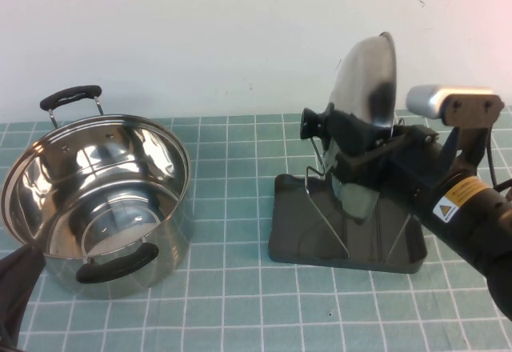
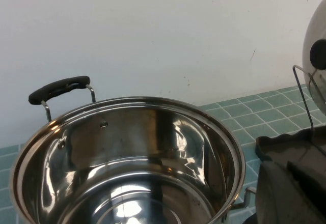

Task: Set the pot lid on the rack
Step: Place the pot lid on the pot rack

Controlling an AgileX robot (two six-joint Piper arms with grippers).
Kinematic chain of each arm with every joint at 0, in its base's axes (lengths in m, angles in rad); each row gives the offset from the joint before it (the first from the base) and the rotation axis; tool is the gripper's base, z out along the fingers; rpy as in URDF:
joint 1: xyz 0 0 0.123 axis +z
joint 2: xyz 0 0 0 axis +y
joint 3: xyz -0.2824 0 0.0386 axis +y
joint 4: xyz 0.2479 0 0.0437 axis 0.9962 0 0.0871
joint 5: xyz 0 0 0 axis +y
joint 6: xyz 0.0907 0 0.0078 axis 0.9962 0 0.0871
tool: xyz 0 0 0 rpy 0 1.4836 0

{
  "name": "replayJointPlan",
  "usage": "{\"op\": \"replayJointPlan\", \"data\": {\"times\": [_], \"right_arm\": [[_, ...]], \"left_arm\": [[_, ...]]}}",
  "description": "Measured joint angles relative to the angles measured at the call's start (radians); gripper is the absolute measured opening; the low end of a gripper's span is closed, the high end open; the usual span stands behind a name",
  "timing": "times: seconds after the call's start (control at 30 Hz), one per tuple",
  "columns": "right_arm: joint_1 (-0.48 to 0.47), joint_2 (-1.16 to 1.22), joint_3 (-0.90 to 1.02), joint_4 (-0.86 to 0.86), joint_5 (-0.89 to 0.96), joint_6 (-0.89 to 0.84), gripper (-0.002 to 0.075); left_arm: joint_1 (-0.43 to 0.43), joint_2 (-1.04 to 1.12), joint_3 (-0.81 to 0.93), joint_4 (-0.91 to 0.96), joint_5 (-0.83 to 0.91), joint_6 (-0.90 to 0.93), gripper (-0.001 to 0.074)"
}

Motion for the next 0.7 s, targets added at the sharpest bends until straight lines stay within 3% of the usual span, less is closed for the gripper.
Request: {"op": "replayJointPlan", "data": {"times": [0.47, 0.53, 0.7], "right_arm": [[0.000, 0.017, -0.002, -0.032, 0.196, -0.197, 0.0124], [0.000, 0.017, -0.002, -0.028, 0.196, -0.207, 0.0171], [0.000, 0.017, -0.002, -0.026, 0.188, -0.215, 0.0412]], "left_arm": [[0.000, 0.000, 0.004, 0.000, 0.000, -0.015, 0.0000], [0.000, 0.000, 0.004, 0.000, 0.000, -0.015, 0.0000], [0.000, 0.000, 0.004, 0.000, 0.000, -0.015, 0.0000]]}}
